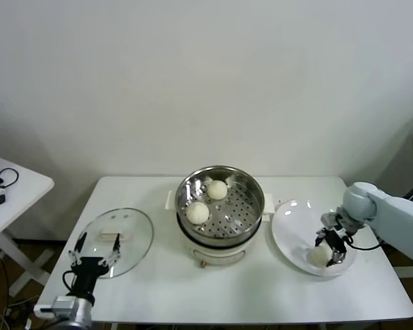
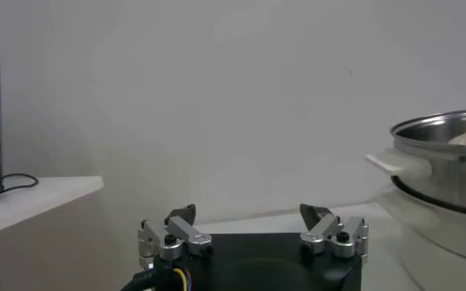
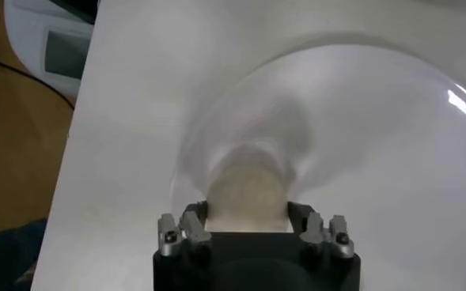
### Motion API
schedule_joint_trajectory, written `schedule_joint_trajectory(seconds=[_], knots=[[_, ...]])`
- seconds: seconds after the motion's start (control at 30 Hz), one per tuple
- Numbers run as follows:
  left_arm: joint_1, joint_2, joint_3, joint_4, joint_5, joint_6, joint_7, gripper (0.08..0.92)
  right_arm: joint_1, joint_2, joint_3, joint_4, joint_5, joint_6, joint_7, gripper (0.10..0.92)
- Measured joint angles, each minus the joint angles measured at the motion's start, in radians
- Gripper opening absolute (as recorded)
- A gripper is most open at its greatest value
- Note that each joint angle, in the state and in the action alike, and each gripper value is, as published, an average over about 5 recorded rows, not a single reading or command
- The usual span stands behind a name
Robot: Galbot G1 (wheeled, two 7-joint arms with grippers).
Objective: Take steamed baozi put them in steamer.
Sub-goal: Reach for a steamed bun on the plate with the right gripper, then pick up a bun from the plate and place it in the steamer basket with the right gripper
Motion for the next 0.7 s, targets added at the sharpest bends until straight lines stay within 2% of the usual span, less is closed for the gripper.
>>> schedule_joint_trajectory(seconds=[0.37, 0.7], knots=[[0.002, 0.004, -0.001, -0.007, -0.002, 0.001, 0.001, 0.823, 0.081, -0.013, -0.005, 0.049, 0.003, 0.05, -0.022, 0.636], [0.005, 0.01, 0.013, -0.016, 0.007, 0.007, 0.004, 0.823, 0.382, 0.032, -0.091, 0.133, -0.071, 0.237, -0.068, 0.636]])
